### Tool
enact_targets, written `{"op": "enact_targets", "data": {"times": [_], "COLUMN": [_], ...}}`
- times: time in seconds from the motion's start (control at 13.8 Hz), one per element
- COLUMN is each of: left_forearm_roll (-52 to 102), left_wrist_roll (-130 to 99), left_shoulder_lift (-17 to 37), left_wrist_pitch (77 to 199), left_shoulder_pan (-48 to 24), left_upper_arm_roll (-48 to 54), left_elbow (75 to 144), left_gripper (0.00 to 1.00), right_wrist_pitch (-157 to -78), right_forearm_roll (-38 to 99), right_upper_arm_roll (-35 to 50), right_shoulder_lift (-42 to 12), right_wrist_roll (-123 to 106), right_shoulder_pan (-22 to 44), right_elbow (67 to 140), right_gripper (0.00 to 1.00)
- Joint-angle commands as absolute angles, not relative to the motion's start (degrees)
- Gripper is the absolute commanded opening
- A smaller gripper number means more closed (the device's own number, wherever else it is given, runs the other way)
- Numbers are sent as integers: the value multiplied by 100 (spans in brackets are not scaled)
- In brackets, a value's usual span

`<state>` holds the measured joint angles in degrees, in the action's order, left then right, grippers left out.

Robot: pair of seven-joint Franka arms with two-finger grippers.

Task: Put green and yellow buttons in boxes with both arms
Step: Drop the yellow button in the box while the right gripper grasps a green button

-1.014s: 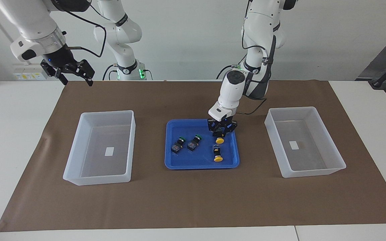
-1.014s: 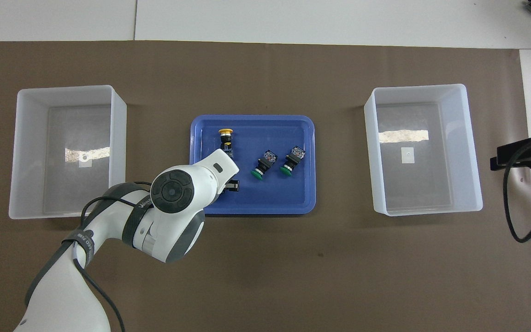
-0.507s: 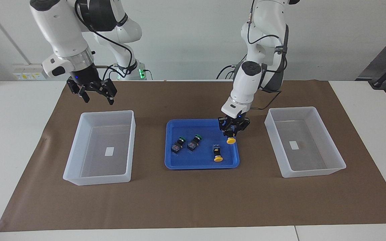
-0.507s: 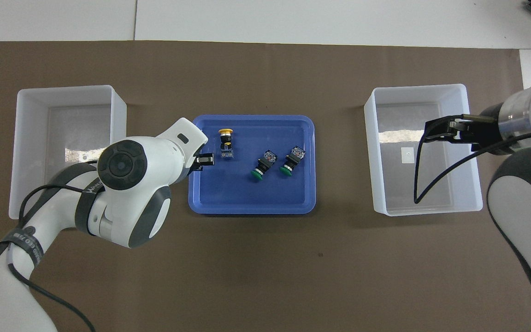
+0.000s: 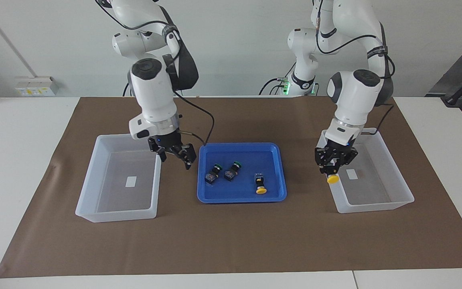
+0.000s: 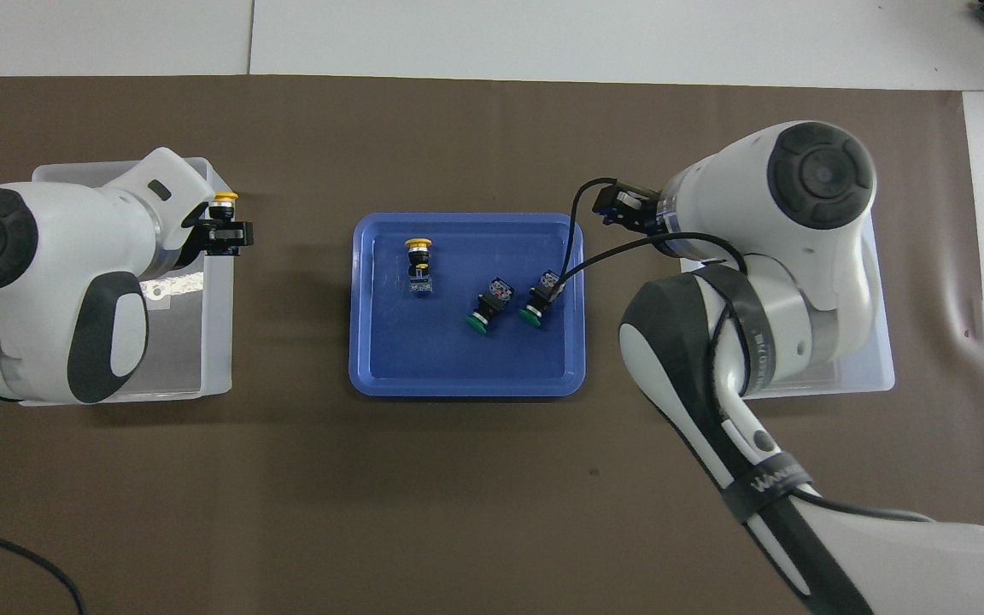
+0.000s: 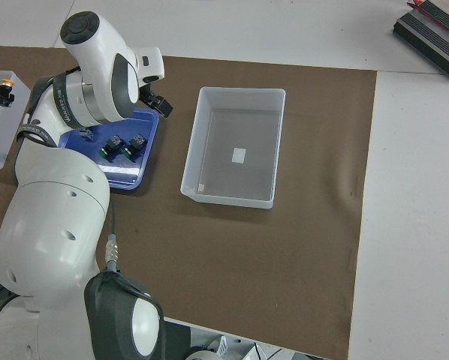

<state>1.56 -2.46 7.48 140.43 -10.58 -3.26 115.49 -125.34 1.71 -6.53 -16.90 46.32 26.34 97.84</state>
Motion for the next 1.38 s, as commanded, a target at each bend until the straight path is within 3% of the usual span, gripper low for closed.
{"op": "enact_targets", "data": {"times": [0.0,0.36,0.72,1.01,1.16,1.23,1.3], "left_forearm_roll": [105,132,132,132,132,132,123], "left_wrist_roll": [455,835,835,826,826,817,852], "left_shoulder_lift": [844,984,1581,2030,2100,2101,2118], "left_wrist_pitch": [14176,14422,14984,15609,15714,15750,15759], "left_shoulder_pan": [-468,-237,-246,-237,-255,-246,-237], "left_upper_arm_roll": [-229,-237,-237,-237,-237,-237,-246], "left_elbow": [11487,11575,11575,11514,11514,11522,11505], "left_gripper": [0,0,0,0,4,48,99], "right_wrist_pitch": [-12805,-13148,-13166,-13367,-13394,-13438,-13447], "right_forearm_roll": [185,97,97,105,105,105,105], "right_upper_arm_roll": [-677,-642,-642,-633,-642,-642,-633], "right_shoulder_lift": [-2108,-2697,-2698,-2698,-2707,-2707,-2707], "right_wrist_roll": [5552,6257,6258,6433,6442,6451,6460], "right_shoulder_pan": [2987,3392,3419,3419,3410,3401,3410], "right_elbow": [9580,9633,9966,10142,10177,10186,10187], "right_gripper": [100,100,99,84,68,49,23]}}
